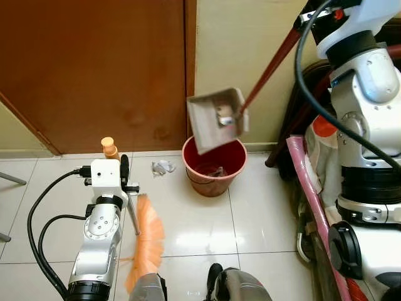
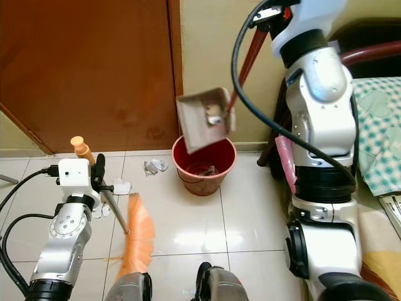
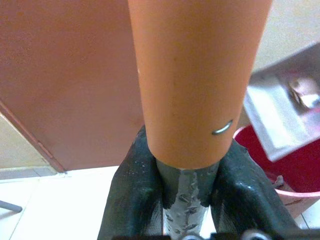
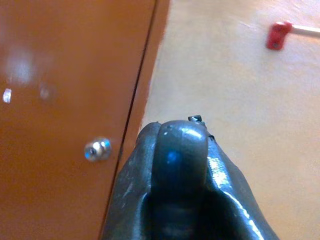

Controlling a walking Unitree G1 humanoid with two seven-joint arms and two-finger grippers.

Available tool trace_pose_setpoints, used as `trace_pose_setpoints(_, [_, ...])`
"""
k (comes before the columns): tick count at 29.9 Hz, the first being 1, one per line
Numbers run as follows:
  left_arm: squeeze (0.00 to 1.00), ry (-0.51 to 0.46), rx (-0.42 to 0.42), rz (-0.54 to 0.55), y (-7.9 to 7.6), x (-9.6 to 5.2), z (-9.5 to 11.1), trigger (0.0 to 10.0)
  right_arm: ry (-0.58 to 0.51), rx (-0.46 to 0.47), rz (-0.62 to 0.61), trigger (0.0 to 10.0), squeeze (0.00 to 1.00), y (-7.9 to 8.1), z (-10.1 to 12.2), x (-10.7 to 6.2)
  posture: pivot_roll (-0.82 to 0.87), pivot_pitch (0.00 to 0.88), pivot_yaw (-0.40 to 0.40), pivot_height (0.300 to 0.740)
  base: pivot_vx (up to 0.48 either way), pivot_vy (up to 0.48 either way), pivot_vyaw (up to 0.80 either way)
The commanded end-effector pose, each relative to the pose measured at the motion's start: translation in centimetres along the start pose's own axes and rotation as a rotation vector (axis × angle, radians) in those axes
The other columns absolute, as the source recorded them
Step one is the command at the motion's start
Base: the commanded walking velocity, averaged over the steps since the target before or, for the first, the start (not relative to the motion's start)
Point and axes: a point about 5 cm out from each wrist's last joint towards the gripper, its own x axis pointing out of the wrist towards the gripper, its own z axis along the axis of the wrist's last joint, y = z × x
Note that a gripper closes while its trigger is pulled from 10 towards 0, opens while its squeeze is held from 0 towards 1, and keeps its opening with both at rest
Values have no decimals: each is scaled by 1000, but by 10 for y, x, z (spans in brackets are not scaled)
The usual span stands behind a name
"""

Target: Sweep floor

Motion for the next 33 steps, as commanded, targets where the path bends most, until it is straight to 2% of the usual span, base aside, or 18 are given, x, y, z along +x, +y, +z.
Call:
trace_pose_setpoints(1, [0,95,19,1,3,-6,-19,10000,-82,-101,51,10000,0,8,12,0,-34,131,-35,740,0,0,0])
trace_pose_setpoints(2, [0,95,19,1,3,-6,-19,10000,-82,-101,51,10000,0,8,12,0,-34,131,-35,740,0,0,0])
trace_pose_setpoints(5, [0,98,18,-4,2,-6,-20,10000,-72,-226,184,10000,0,30,-5,-14,-34,131,-35,740,0,0,0])
trace_pose_setpoints(7, [0,99,18,-5,2,-5,-20,10000,-70,-270,254,10000,0,41,-15,-22,-34,131,-35,740,0,0,0])
trace_pose_setpoints(11, [0,97,18,-8,2,-5,-19,10000,-55,-290,331,10000,0,53,-25,-34,-38,134,-34,740,0,0,0])
trace_pose_setpoints(13, [0,96,18,-9,1,-4,-19,10000,-16,-291,428,10000,0,68,-40,-50,-38,134,-35,740,0,0,0])
trace_pose_setpoints(15, [0,94,19,-8,1,-4,-19,10000,-3,-300,462,10000,0,74,-46,-58,-38,134,-35,740,0,0,0])
trace_pose_setpoints(18, [0,93,20,-7,1,-3,-18,10000,9,-302,487,10000,0,79,-52,-64,-38,133,-38,740,0,0,0])
trace_pose_setpoints(23, [0,91,20,-7,0,-3,-18,10000,11,-394,610,10000,0,94,-63,-81,-38,134,-39,740,0,0,0])
trace_pose_setpoints(24, [0,91,20,-7,0,-3,-18,10000,11,-394,610,10000,0,94,-63,-81,-38,134,-39,740,0,0,0])
trace_pose_setpoints(27, [0,90,20,-9,0,-2,-18,10000,47,-477,661,10000,0,95,-72,-87,-42,134,-40,740,0,0,0])
trace_pose_setpoints(33, [0,88,20,-7,-1,-2,-18,10000,93,-518,660,10000,0,88,-79,-87,-42,134,-40,740,0,0,0])
